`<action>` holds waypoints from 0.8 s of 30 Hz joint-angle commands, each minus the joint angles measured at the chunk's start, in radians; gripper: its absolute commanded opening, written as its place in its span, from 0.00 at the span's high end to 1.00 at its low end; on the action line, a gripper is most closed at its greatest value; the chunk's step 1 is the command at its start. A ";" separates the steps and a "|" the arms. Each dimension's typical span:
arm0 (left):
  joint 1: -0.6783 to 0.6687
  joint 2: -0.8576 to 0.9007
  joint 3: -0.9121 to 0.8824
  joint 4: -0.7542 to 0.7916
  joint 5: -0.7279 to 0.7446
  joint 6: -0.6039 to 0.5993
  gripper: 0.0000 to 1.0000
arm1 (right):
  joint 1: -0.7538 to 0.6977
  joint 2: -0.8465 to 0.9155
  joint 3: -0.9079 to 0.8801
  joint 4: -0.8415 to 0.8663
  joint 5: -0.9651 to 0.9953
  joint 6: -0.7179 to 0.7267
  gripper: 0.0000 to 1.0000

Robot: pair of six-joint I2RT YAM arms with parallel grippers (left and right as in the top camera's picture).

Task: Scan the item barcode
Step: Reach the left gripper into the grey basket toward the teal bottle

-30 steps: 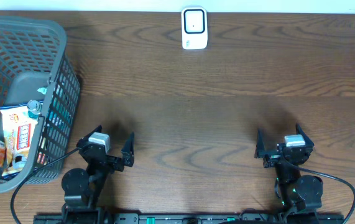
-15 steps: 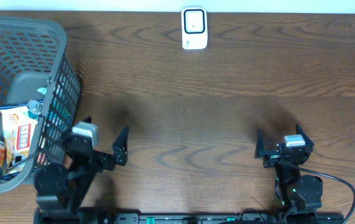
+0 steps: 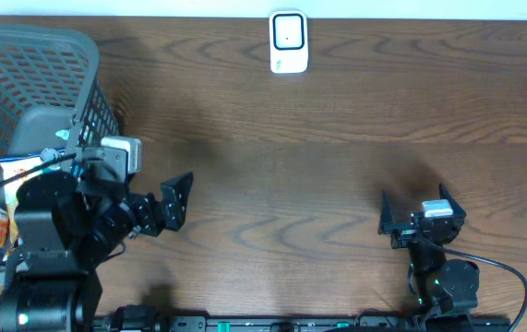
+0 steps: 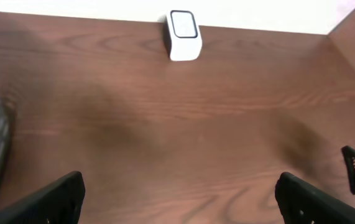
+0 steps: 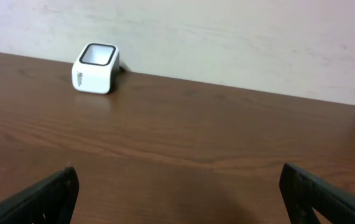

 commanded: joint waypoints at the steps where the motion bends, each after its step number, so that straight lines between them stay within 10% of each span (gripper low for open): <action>1: 0.005 0.019 0.035 0.034 0.015 -0.050 0.02 | 0.002 -0.001 -0.002 -0.003 0.008 -0.011 0.01; 15: 0.015 0.531 0.724 -0.179 -0.673 -0.367 0.02 | 0.002 -0.001 -0.002 -0.003 0.008 -0.011 0.01; 24: 0.209 0.819 0.919 -0.374 -0.735 -0.660 0.02 | 0.002 -0.001 -0.002 -0.003 0.008 -0.011 0.01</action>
